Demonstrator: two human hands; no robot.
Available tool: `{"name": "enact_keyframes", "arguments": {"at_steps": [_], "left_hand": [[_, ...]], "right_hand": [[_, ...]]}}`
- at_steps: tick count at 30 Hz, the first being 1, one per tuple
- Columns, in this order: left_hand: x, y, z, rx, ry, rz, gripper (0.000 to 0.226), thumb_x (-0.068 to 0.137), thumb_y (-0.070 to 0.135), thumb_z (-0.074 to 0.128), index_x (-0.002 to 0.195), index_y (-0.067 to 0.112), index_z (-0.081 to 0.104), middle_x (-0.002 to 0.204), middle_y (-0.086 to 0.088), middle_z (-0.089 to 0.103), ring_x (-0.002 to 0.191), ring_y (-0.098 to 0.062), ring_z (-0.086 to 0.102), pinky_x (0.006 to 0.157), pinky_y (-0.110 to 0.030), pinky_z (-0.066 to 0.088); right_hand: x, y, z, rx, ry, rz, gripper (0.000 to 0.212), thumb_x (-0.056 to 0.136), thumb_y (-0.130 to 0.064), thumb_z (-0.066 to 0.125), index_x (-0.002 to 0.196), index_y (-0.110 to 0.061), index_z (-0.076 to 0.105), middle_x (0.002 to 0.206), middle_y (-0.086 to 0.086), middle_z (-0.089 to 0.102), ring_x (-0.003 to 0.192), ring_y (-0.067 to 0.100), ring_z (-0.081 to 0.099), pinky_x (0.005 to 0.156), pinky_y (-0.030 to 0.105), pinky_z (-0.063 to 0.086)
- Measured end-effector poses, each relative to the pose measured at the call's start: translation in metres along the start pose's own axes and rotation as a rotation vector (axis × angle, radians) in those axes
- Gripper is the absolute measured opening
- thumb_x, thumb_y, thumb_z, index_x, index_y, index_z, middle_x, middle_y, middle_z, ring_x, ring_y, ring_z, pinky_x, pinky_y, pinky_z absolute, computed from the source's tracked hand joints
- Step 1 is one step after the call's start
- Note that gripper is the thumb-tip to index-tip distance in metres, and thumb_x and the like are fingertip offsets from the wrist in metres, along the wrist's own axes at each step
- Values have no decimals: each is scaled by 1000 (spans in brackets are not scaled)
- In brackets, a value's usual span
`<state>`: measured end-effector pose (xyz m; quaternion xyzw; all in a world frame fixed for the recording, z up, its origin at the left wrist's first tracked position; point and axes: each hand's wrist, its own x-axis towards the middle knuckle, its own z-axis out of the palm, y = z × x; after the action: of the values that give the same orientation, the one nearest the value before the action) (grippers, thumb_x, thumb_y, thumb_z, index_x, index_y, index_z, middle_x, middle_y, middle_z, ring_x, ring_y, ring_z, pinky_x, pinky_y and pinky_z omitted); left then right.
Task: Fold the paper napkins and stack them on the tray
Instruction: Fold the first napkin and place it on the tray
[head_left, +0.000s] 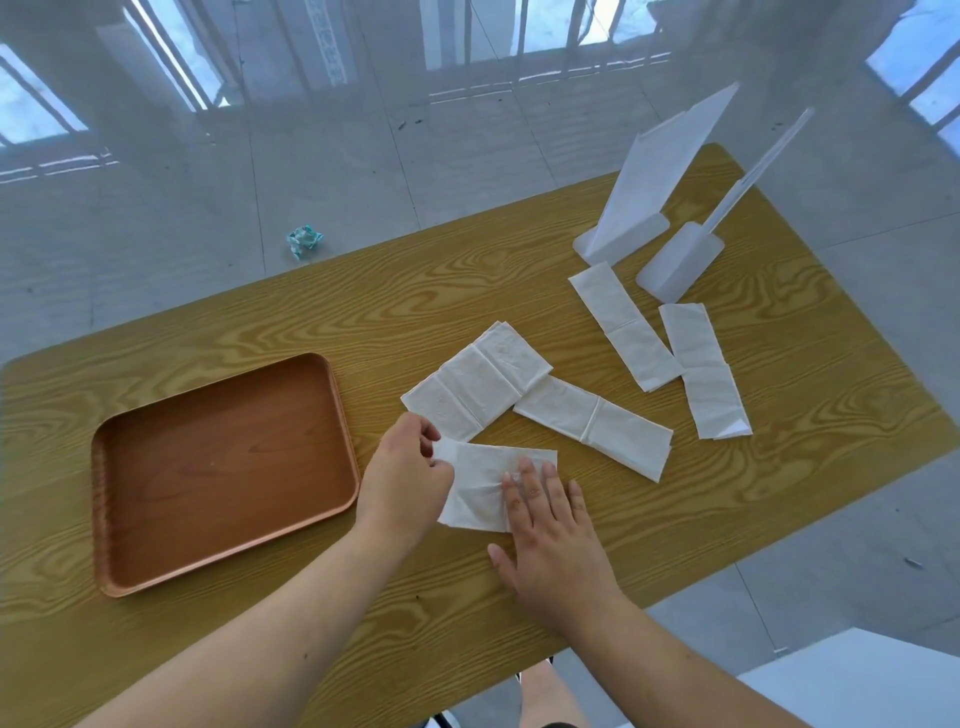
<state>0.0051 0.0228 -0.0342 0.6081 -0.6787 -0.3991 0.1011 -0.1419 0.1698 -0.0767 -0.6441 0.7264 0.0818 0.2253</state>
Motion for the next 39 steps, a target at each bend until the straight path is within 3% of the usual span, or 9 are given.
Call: {"name": "enact_keyframes", "arguments": {"at_steps": [4,8,15,21,24,30,34,36,39], "left_hand": [[-9,16,4,-27,-43,287,38,88,22,71,109,43,48,105,21,55,84,-3,61,61,-17,47],[-12,14,7,-7,-29,232,35,90,61,61,116,41,51,108,19,58,81,-6,63,64,-19,50],[-8,-10,20,453,-117,11,65,81,76,67,117,23,59,113,3,58,108,-20,56,90,-37,53],[-3,-6,22,247,-120,-98,12,85,27,71,84,25,59,88,6,64,80,-15,61,61,-32,45],[-4,0,16,92,1,-43,20,83,16,66,87,30,52,80,10,63,71,-12,60,56,-32,44],[-15,9,16,197,-93,468,43,86,59,63,117,32,53,94,24,50,85,0,54,72,-18,41],[-13,7,26,450,-71,281,57,92,71,52,125,25,56,114,10,57,105,-14,56,88,-31,50],[-11,4,32,636,-130,198,60,89,72,58,125,25,55,120,6,56,108,-17,53,91,-34,50],[-7,2,36,574,-168,149,46,85,67,69,108,29,57,109,8,54,103,-16,49,87,-33,49]], "right_hand": [[-2,-3,-10,57,82,2,78,101,-53,34,162,-8,15,169,20,13,155,41,11,123,59,19],[0,9,-14,94,164,9,70,99,-42,48,158,-8,32,161,16,39,146,37,38,117,53,36],[1,22,-11,77,179,-34,58,99,-33,43,154,-15,40,159,11,43,146,32,38,117,50,35],[-1,14,-13,54,173,-92,60,95,-30,49,152,-14,44,155,10,49,140,32,46,112,48,41],[-2,14,-15,59,181,-88,61,92,-30,50,151,-14,46,151,9,53,135,31,50,110,47,45],[-4,21,-18,214,336,13,44,88,-25,44,130,-16,55,123,5,62,108,26,58,94,42,53],[-1,34,-22,323,420,132,32,83,-11,56,115,-16,53,104,1,56,90,21,51,79,37,51],[1,35,-24,290,367,81,35,86,-12,55,120,-18,56,105,0,57,93,20,50,82,37,51],[6,32,-25,280,271,19,39,92,-20,46,130,-21,55,113,-3,55,100,17,48,89,36,50]]}}
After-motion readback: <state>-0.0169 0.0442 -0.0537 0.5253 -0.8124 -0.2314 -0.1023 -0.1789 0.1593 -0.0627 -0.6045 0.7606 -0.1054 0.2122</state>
